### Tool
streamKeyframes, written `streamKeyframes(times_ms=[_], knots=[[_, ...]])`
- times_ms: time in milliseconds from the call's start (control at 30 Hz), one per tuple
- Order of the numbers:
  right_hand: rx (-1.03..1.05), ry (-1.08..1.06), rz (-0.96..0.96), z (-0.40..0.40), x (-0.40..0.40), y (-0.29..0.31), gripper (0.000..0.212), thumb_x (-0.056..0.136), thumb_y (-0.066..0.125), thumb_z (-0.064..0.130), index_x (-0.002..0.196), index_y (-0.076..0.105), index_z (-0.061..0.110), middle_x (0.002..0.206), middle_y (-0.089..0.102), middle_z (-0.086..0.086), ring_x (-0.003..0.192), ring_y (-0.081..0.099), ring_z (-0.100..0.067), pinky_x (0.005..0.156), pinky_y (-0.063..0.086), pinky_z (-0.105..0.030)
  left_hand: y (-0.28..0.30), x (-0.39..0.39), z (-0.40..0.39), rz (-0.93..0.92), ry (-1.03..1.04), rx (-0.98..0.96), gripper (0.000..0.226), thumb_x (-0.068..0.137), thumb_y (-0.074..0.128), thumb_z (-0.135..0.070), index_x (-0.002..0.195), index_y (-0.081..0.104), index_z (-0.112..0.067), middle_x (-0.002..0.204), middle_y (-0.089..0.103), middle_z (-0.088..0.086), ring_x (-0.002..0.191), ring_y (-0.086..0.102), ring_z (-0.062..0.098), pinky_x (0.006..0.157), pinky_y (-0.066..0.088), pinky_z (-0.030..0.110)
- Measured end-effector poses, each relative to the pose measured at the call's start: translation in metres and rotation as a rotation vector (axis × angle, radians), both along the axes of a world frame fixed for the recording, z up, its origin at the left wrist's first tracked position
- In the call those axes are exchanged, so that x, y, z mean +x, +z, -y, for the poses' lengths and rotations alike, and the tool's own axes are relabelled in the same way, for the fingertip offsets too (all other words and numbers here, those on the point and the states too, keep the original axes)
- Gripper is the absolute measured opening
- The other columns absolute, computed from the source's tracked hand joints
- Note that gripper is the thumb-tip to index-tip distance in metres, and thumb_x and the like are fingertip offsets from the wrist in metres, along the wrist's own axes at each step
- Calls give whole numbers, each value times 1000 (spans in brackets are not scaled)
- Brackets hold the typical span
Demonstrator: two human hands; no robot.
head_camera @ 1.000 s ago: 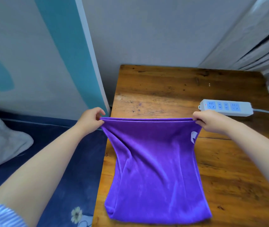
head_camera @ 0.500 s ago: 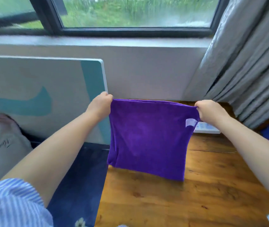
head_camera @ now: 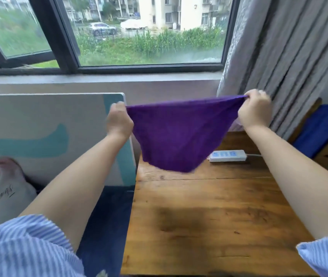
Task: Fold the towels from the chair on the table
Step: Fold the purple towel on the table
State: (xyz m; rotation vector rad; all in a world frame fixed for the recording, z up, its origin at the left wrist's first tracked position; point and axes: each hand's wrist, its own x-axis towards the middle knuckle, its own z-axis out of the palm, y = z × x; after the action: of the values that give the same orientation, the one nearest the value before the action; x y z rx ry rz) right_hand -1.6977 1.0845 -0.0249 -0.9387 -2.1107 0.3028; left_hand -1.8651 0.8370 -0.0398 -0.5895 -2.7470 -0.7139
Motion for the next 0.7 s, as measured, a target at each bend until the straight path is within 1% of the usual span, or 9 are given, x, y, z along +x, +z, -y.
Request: streamKeyframes(times_ms=[33,100,167,267,367,433,500,633,700], knots=[[-27,-26,-41,-4,0,3,29,85,41,-1,108,59,-4,115,56,-28,110,49,-40,88,36,-40,2,-1,-2,29,-9,-18,26,87,36,2,109,48,4,117,49,24,105,52,39,86,42,41],[-95,22,159,-8,-4,3,30,84,44,0,109,60,-1,117,56,-26,111,50,-39,87,42,-38,-3,0,-3,120,-16,-113,26,89,37,-1,112,49,1,120,51,21,109,53,37,86,43,40],[-111,48,330,-7,-1,-5,30,82,46,0,107,61,0,115,58,-25,110,51,-39,86,43,-38,-13,1,1,62,30,-147,29,88,36,1,113,49,0,120,51,21,108,54,38,85,44,41],[-36,41,303,-14,4,-18,28,84,44,0,106,61,-2,114,58,-26,110,48,-39,87,41,-40,-25,0,5,-48,57,-210,30,87,34,3,113,49,1,118,50,23,105,54,41,83,44,45],[-79,89,511,-17,2,-32,26,83,46,3,103,63,3,114,60,-21,107,54,-36,83,46,-36,-37,1,5,115,30,-406,29,87,36,1,112,51,-2,120,53,17,109,54,37,84,44,40],[-109,94,543,-16,-2,-39,26,83,46,3,102,63,3,114,60,-20,106,56,-36,81,46,-36,-42,0,5,162,28,-432,26,87,38,2,109,52,-1,119,54,17,109,54,36,83,44,39],[-128,107,435,-18,-13,-38,27,84,44,0,105,62,0,116,58,-24,107,54,-38,83,44,-36,-36,-9,0,201,55,-311,26,87,39,4,108,53,3,118,55,22,109,53,39,85,44,40],[-137,119,9,-27,-31,-19,32,84,39,-7,107,62,-7,110,56,-33,103,52,-42,84,33,-35,-11,-33,-15,100,4,0,26,90,36,1,107,54,8,115,53,28,106,51,40,86,40,40],[-125,143,-41,-32,-33,-20,32,83,39,-8,104,63,-8,107,57,-34,101,53,-42,83,32,-31,-9,-40,-12,45,-41,46,25,92,37,-1,106,56,8,113,53,28,103,51,40,85,39,39]])
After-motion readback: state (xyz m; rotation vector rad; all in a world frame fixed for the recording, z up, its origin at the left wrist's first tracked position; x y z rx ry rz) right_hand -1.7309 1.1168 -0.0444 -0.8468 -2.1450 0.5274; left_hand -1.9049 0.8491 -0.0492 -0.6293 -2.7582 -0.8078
